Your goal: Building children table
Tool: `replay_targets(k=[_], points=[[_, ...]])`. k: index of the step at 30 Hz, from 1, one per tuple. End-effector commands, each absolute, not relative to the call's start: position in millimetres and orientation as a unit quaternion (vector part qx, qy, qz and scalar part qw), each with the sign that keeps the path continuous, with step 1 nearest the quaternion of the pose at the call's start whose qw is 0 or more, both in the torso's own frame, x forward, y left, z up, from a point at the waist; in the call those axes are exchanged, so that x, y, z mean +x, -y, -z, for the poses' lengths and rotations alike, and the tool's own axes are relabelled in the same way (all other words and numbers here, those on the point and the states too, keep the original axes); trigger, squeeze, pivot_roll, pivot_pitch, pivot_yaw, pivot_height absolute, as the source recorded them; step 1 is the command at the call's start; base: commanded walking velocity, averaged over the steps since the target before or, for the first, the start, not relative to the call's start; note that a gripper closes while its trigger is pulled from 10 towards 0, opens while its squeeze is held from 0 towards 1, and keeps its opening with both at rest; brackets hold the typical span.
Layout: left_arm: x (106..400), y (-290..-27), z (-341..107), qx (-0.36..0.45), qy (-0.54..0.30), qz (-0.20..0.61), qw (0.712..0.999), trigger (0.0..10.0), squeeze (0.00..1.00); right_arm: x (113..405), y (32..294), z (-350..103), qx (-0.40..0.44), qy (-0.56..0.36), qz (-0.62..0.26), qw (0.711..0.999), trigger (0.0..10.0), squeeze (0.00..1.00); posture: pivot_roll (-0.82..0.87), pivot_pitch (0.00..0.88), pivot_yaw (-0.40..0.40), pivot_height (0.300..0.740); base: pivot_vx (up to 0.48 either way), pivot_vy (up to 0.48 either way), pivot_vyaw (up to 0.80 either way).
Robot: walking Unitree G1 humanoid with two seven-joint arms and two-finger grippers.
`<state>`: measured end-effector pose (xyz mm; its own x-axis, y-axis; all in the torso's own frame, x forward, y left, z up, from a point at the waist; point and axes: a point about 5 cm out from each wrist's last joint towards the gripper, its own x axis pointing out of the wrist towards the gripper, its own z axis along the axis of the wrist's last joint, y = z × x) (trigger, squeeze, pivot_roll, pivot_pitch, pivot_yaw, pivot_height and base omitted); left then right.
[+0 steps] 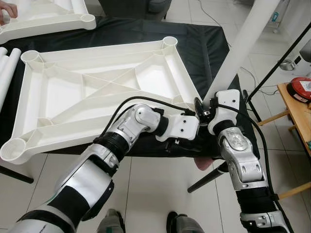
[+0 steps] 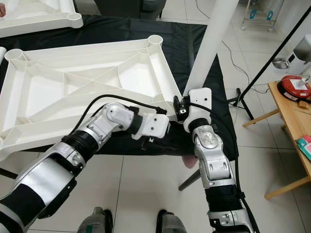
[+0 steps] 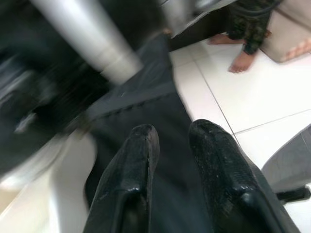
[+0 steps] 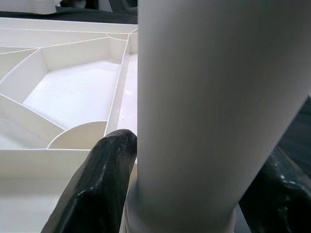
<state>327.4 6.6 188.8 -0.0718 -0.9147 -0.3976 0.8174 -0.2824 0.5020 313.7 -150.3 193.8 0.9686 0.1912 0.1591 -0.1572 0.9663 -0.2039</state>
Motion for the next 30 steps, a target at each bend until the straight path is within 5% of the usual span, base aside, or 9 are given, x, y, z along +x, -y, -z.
replay_targets(k=[1,7,11,14,15,19,28,29,30], points=[[335.1,-13.7,-191.2,0.301,0.074,0.681,0.664,10.0,0.00,310.6,149.3,-190.0,-0.090,0.078,-0.106,0.987,10.0,0.00,0.12,0.180,-0.001,0.740,0.000,0.000,0.00],[323.9,-48.0,-178.3,0.242,0.000,0.693,0.679,10.0,0.00,309.7,158.1,-190.0,-0.084,0.074,-0.108,0.988,10.0,0.00,0.14,0.187,0.005,0.740,0.000,0.000,0.00],[327.4,-61.8,-174.3,0.204,-0.044,0.654,0.727,10.0,0.00,310.2,159.3,-191.5,-0.081,0.076,-0.107,0.988,10.0,0.00,0.14,0.190,0.008,0.740,0.000,0.000,0.00],[327.4,-61.8,-174.3,0.204,-0.044,0.654,0.727,10.0,0.00,310.2,159.3,-191.5,-0.081,0.076,-0.107,0.988,10.0,0.00,0.14,0.190,0.008,0.740,0.000,0.000,0.00],[334.5,-65.6,-184.9,0.168,-0.044,0.609,0.774,10.0,0.00,308.5,157.0,-191.2,-0.081,0.076,-0.113,0.987,10.0,0.00,0.14,0.189,0.005,0.740,0.000,0.000,0.00],[340.7,-66.4,-201.4,0.147,-0.021,0.570,0.808,10.0,0.00,306.7,153.4,-189.9,-0.079,0.075,-0.120,0.987,10.0,0.00,0.14,0.188,0.003,0.740,0.000,0.000,0.00],[333.0,-62.5,-232.6,0.184,0.037,0.529,0.828,10.0,0.00,303.7,149.0,-185.8,-0.072,0.068,-0.129,0.987,10.0,0.00,0.14,0.186,0.001,0.740,0.000,0.000,0.00],[336.2,-62.0,-228.8,0.208,0.030,0.513,0.833,10.0,1.00,303.7,148.2,-185.5,-0.072,0.068,-0.131,0.987,10.0,0.00,0.14,0.186,0.001,0.740,0.000,0.000,0.00],[338.0,-61.9,-226.4,0.221,0.023,0.502,0.836,10.0,1.00,303.7,147.7,-185.5,-0.072,0.067,-0.132,0.986,10.0,0.00,0.14,0.186,0.001,0.740,0.000,0.000,0.00]])
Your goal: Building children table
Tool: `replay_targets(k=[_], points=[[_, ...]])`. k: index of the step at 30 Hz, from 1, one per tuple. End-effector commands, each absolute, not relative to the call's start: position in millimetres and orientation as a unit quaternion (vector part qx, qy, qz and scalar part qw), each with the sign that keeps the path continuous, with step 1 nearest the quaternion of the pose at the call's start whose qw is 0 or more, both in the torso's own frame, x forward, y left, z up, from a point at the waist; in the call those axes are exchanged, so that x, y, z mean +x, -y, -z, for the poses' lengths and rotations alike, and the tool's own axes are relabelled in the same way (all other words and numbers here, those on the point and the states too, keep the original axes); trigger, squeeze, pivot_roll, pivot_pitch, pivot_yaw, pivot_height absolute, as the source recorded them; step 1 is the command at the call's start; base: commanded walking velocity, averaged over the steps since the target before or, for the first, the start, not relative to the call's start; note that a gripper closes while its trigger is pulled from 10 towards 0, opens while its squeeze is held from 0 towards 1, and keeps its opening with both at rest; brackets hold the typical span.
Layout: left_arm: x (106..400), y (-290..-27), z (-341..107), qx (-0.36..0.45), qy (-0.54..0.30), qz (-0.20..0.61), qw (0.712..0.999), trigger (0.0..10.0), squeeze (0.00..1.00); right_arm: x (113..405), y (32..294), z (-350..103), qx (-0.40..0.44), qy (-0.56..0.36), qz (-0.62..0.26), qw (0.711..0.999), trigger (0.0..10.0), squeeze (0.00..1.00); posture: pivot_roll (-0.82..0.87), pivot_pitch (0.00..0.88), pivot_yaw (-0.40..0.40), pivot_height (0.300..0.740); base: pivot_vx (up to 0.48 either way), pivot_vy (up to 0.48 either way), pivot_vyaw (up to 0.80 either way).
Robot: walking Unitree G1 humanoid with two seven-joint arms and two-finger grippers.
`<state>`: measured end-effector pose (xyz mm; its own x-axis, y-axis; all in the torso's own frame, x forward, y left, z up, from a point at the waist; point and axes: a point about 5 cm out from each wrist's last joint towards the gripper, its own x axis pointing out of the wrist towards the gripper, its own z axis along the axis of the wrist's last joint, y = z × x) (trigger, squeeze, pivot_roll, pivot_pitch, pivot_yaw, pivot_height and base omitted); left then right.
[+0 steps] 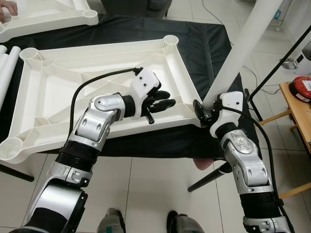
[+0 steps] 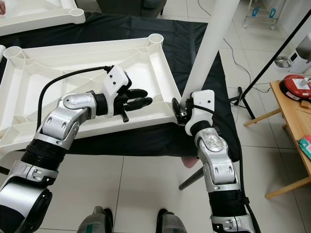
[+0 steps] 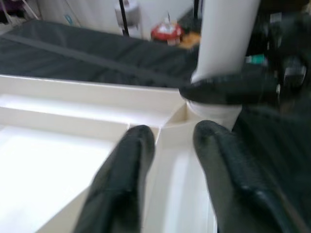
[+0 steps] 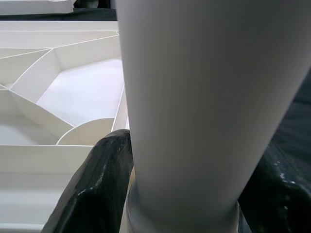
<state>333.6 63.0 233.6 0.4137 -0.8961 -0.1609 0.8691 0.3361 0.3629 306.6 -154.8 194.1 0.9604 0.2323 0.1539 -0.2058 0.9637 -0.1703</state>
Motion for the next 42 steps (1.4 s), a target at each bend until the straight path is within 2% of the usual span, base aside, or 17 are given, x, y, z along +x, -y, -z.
replay_targets(k=[1,2,3,8,12,21,25,26,27,28,31,32,42], points=[[338.5,-60.9,-223.3,0.223,0.011,0.498,0.838,10.0,1.00,303.9,147.1,-185.9,-0.072,0.067,-0.133,0.986,10.0,0.00,0.14,0.186,0.001,0.740,0.000,0.000,0.00],[338.6,-60.0,-221.1,0.223,0.003,0.497,0.839,10.0,1.00,304.1,147.0,-186.0,-0.072,0.067,-0.134,0.986,10.0,0.00,0.14,0.182,-0.004,0.740,0.000,0.000,0.00],[335.5,-57.8,-219.2,0.225,-0.003,0.508,0.832,10.0,0.00,304.3,147.2,-186.4,-0.072,0.067,-0.135,0.986,10.0,0.00,0.14,0.182,-0.004,0.740,0.000,0.000,0.00],[318.4,-47.5,-204.5,0.248,-0.029,0.548,0.798,10.0,0.00,305.7,149.5,-187.2,-0.074,0.067,-0.133,0.986,10.0,0.00,0.14,0.175,-0.007,0.740,0.000,0.000,0.00],[315.0,-44.6,-198.8,0.254,-0.039,0.553,0.793,10.0,0.00,305.7,149.4,-187.3,-0.074,0.067,-0.133,0.986,10.0,0.00,0.14,0.175,-0.007,0.740,0.000,0.000,0.00],[328.6,-36.1,-178.7,0.257,-0.081,0.512,0.816,10.0,0.00,306.5,145.6,-187.8,-0.071,0.068,-0.140,0.985,10.0,0.00,0.14,0.167,-0.009,0.740,0.000,0.000,0.00],[332.3,-36.3,-173.4,0.273,-0.091,0.509,0.812,10.0,0.00,306.1,145.0,-187.4,-0.070,0.067,-0.143,0.985,10.0,0.00,0.14,0.165,-0.008,0.740,0.000,0.000,0.00],[332.6,-36.4,-172.3,0.278,-0.093,0.510,0.809,8.8,0.00,305.9,145.0,-187.6,-0.069,0.067,-0.145,0.985,10.0,0.00,0.14,0.165,-0.008,0.740,0.000,0.000,0.00],[332.5,-36.5,-171.8,0.281,-0.094,0.511,0.807,8.8,0.00,305.7,145.0,-187.7,-0.069,0.067,-0.145,0.985,10.0,0.00,0.14,0.165,-0.008,0.740,0.000,0.000,0.00],[332.1,-36.9,-171.1,0.284,-0.095,0.515,0.803,0.3,0.00,305.5,145.0,-187.8,-0.069,0.067,-0.147,0.984,10.0,0.00,0.14,0.164,-0.007,0.740,0.000,0.000,0.00],[332.1,-37.3,-170.1,0.287,-0.097,0.520,0.799,0.3,0.00,305.3,144.8,-187.9,-0.070,0.067,-0.148,0.984,10.0,0.00,0.14,0.164,-0.007,0.740,0.000,0.000,0.00],[331.1,-38.5,-169.8,0.291,-0.096,0.529,0.791,0.0,0.00,304.9,145.0,-188.0,-0.071,0.066,-0.151,0.984,10.0,0.00,0.14,0.164,-0.007,0.740,0.000,0.000,0.00],[323.0,-47.2,-173.5,0.279,-0.083,0.621,0.728,0.0,0.00,300.6,142.9,-188.0,-0.099,0.061,-0.203,0.972,10.0,0.00,0.14,0.168,-0.006,0.740,0.000,0.000,0.00]])
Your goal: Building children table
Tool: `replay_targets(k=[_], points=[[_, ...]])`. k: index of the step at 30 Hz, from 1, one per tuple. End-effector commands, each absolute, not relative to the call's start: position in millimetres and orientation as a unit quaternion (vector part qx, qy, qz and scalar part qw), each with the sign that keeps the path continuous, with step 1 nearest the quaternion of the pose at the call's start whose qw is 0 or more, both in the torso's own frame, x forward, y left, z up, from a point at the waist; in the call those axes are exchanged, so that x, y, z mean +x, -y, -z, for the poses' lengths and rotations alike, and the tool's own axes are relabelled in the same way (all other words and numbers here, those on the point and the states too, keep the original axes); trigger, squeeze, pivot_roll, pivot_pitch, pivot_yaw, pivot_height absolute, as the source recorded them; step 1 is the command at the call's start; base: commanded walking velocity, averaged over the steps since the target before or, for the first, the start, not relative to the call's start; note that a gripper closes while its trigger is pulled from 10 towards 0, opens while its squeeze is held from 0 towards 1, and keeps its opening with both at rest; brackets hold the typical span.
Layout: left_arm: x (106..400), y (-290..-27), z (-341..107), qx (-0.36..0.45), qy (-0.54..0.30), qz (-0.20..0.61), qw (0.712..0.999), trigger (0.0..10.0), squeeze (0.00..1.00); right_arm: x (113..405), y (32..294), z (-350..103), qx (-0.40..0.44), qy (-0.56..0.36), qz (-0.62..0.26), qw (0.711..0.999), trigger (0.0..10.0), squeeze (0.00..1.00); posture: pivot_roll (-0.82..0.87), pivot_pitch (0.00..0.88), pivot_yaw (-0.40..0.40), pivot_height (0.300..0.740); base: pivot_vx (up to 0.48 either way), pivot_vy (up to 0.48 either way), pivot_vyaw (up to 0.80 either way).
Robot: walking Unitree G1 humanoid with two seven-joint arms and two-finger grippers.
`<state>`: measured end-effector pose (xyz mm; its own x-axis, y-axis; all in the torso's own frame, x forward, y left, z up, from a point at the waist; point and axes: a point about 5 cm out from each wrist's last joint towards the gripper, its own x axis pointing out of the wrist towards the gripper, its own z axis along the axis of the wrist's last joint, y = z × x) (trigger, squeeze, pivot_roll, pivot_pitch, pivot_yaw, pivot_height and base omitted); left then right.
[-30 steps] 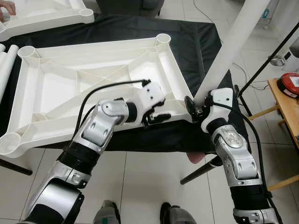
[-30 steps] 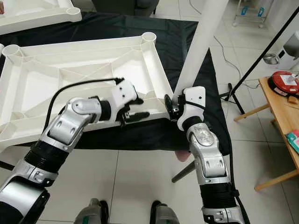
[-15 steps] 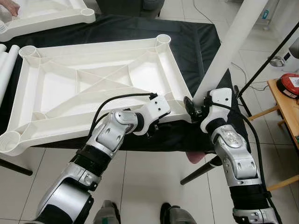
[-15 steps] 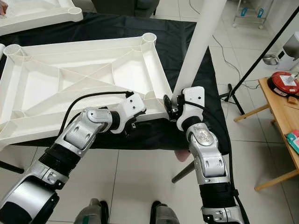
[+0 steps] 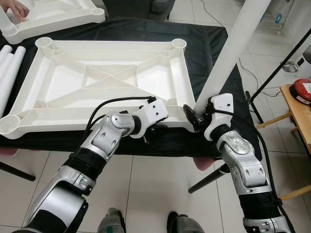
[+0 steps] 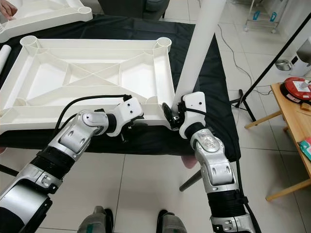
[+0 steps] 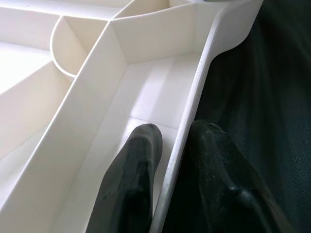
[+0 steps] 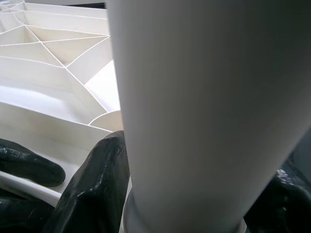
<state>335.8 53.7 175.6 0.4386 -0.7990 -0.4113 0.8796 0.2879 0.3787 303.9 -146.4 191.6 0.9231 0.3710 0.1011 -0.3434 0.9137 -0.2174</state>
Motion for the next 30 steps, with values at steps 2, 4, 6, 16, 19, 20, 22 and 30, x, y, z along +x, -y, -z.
replay_targets(k=[2,4,6,16,19,20,22,30], points=[[322.3,-47.3,-173.7,0.276,-0.083,0.625,0.725,0.0,0.00,300.3,142.4,-188.0,-0.101,0.060,-0.206,0.971,10.0,0.00,0.14,0.168,-0.006,0.740,0.000,0.000,0.00],[317.8,-45.9,-176.4,0.261,-0.075,0.649,0.711,0.0,0.00,298.8,141.2,-188.4,-0.107,0.060,-0.219,0.968,10.0,0.00,0.14,0.170,-0.007,0.740,0.000,0.000,0.00],[312.7,-43.4,-180.3,0.240,-0.065,0.671,0.699,0.0,0.00,297.0,140.0,-189.0,-0.113,0.061,-0.233,0.964,10.0,0.00,0.14,0.170,-0.007,0.740,0.000,0.000,0.00],[297.5,-30.9,-181.5,0.226,-0.043,0.720,0.654,0.0,0.00,281.9,142.2,-206.2,-0.171,0.076,-0.355,0.916,10.0,0.00,0.13,0.170,-0.005,0.740,0.000,0.000,0.00],[297.1,-28.7,-180.8,0.235,-0.040,0.718,0.654,0.0,0.00,284.6,147.8,-210.1,-0.179,0.076,-0.350,0.916,10.0,1.00,0.13,0.170,-0.008,0.740,0.000,0.000,0.00],[297.5,-27.5,-180.4,0.241,-0.036,0.715,0.655,0.0,0.00,284.9,149.5,-211.6,-0.183,0.075,-0.352,0.915,10.0,1.00,0.13,0.170,-0.010,0.740,0.000,0.000,0.00],[298.0,-26.5,-180.1,0.247,-0.032,0.712,0.656,0.0,0.00,284.5,150.6,-212.6,-0.190,0.073,-0.359,0.911,10.0,1.00,0.13,0.170,-0.010,0.740,0.000,0.000,0.00],[292.6,-21.1,-183.0,0.264,-0.006,0.726,0.635,0.0,0.00,277.9,149.3,-226.8,-0.200,0.075,-0.446,0.869,10.0,0.00,0.13,0.170,-0.009,0.740,0.000,0.000,0.00]])
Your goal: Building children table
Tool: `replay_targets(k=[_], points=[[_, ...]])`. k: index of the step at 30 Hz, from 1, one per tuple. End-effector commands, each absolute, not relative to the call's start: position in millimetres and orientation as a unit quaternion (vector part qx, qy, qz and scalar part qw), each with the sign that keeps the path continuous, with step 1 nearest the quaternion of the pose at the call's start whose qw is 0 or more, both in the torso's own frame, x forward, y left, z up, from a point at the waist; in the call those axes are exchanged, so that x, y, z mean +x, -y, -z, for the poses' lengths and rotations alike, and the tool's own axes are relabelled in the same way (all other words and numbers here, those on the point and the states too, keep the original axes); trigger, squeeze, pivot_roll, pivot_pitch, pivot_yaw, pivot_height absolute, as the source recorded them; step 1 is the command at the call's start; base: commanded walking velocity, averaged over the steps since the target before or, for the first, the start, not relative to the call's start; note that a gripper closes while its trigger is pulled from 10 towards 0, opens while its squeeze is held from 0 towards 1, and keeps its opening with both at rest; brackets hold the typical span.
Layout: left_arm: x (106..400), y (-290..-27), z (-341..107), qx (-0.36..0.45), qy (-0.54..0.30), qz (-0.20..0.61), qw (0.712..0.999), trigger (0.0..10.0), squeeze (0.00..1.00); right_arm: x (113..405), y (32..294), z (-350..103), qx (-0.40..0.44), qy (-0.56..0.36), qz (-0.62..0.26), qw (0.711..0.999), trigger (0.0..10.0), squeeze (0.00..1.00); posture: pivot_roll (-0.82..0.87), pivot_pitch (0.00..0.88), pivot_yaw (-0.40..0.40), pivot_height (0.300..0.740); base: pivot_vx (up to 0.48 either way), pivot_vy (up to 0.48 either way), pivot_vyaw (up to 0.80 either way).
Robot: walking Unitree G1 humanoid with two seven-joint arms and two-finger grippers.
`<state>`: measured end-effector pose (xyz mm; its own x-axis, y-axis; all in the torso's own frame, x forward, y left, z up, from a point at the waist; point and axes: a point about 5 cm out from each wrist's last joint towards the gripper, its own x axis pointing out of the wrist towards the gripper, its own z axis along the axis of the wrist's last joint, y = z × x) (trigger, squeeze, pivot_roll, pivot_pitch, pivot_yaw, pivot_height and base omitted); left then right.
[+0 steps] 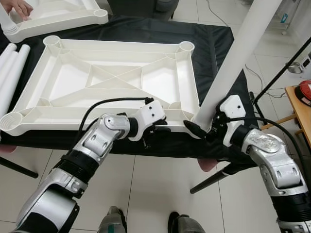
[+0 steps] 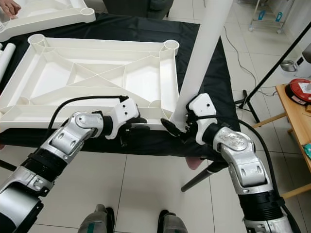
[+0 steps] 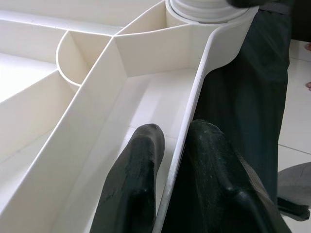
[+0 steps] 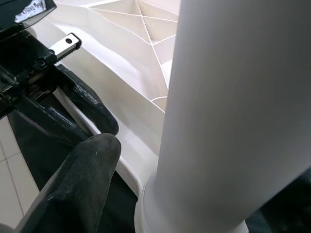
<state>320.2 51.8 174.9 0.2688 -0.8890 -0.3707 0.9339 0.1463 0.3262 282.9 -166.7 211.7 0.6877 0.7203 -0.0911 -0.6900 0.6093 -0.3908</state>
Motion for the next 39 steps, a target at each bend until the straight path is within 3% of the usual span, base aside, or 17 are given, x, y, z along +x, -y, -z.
replay_targets(k=[1,10,11,13,14,18,19,21,22,24,28,30,31,32,36,38,39], points=[[290.5,-20.5,-183.1,0.266,-0.002,0.731,0.628,0.0,0.00,280.0,150.6,-228.8,-0.199,0.073,-0.454,0.865,10.0,0.00,0.13,0.170,-0.009,0.740,0.000,0.000,0.00],[286.7,-18.4,-182.7,0.266,0.006,0.741,0.617,0.0,0.00,295.2,155.1,-218.9,-0.170,0.029,-0.508,0.844,10.0,0.00,0.13,0.168,-0.003,0.740,0.000,0.000,0.00],[286.9,-18.0,-182.8,0.266,0.007,0.741,0.617,0.0,0.00,295.5,154.5,-217.1,-0.166,0.026,-0.512,0.842,2.5,0.00,0.13,0.168,-0.003,0.740,0.000,0.000,0.00],[287.0,-17.7,-182.8,0.265,0.008,0.741,0.617,0.0,0.00,295.5,154.2,-216.1,-0.164,0.024,-0.515,0.841,2.5,0.00,0.13,0.168,-0.003,0.740,0.000,0.000,0.00],[287.0,-17.1,-182.7,0.265,0.010,0.742,0.616,0.0,0.00,295.1,152.9,-211.4,-0.157,0.017,-0.515,0.842,0.0,0.00,0.13,0.167,-0.003,0.740,0.000,0.000,0.00],[288.0,-11.8,-183.4,0.262,0.017,0.741,0.618,0.0,0.00,301.0,153.4,-184.2,-0.145,-0.027,-0.436,0.888,0.0,0.00,0.12,0.168,-0.004,0.740,0.000,0.000,0.00],[288.0,-11.8,-183.4,0.262,0.017,0.741,0.618,0.0,0.00,301.0,153.4,-184.2,-0.145,-0.027,-0.436,0.888,0.0,0.00,0.12,0.168,-0.004,0.740,0.000,0.000,0.00],[292.2,-6.7,-185.4,0.256,0.020,0.735,0.628,0.0,0.00,314.1,161.7,-169.9,-0.147,-0.047,-0.319,0.935,0.0,0.00,0.13,0.169,-0.007,0.740,0.000,0.000,0.00],[292.2,-6.7,-185.4,0.256,0.020,0.735,0.628,0.0,0.00,314.1,161.7,-169.9,-0.147,-0.047,-0.319,0.935,0.0,0.00,0.13,0.169,-0.007,0.740,0.000,0.000,0.00],[298.4,0.7,-190.2,0.250,0.025,0.730,0.636,0.0,0.00,321.8,170.2,-163.7,-0.150,-0.048,-0.174,0.972,0.0,0.00,0.13,0.172,-0.014,0.740,0.000,0.000,0.00],[304.5,6.4,-195.2,0.250,0.029,0.725,0.641,0.0,0.00,319.8,171.5,-162.3,-0.140,-0.036,-0.076,0.986,0.0,0.00,0.13,0.174,-0.014,0.740,0.000,0.000,0.00],[308.9,9.2,-198.8,0.252,0.032,0.724,0.642,0.0,0.00,316.8,176.0,-162.9,-0.136,-0.028,0.028,0.990,0.0,0.00,0.13,0.175,-0.013,0.740,0.000,0.000,0.00],[308.9,9.2,-198.8,0.252,0.032,0.724,0.642,0.0,0.00,316.8,176.0,-162.9,-0.136,-0.028,0.028,0.990,0.0,0.00,0.13,0.175,-0.013,0.740,0.000,0.000,0.00],[311.3,11.0,-200.7,0.253,0.033,0.724,0.641,0.0,0.00,312.4,180.0,-161.9,-0.129,-0.024,0.104,0.986,0.0,0.00,0.12,0.176,-0.009,0.740,0.000,0.000,0.00],[315.1,14.6,-202.5,0.255,0.034,0.724,0.640,0.0,0.00,302.9,174.1,-158.3,-0.105,-0.017,0.185,0.977,0.0,0.00,0.12,0.179,-0.005,0.740,0.000,0.000,0.00],[315.5,15.2,-202.4,0.255,0.034,0.724,0.640,0.0,0.00,302.8,167.0,-158.1,-0.099,-0.014,0.171,0.980,0.0,0.00,0.12,0.180,-0.003,0.740,0.000,0.000,0.00],[315.9,15.4,-201.9,0.254,0.034,0.726,0.639,0.0,0.00,303.7,159.9,-159.4,-0.094,-0.005,0.151,0.984,3.6,0.00,0.12,0.180,-0.003,0.740,0.000,0.000,0.00]])
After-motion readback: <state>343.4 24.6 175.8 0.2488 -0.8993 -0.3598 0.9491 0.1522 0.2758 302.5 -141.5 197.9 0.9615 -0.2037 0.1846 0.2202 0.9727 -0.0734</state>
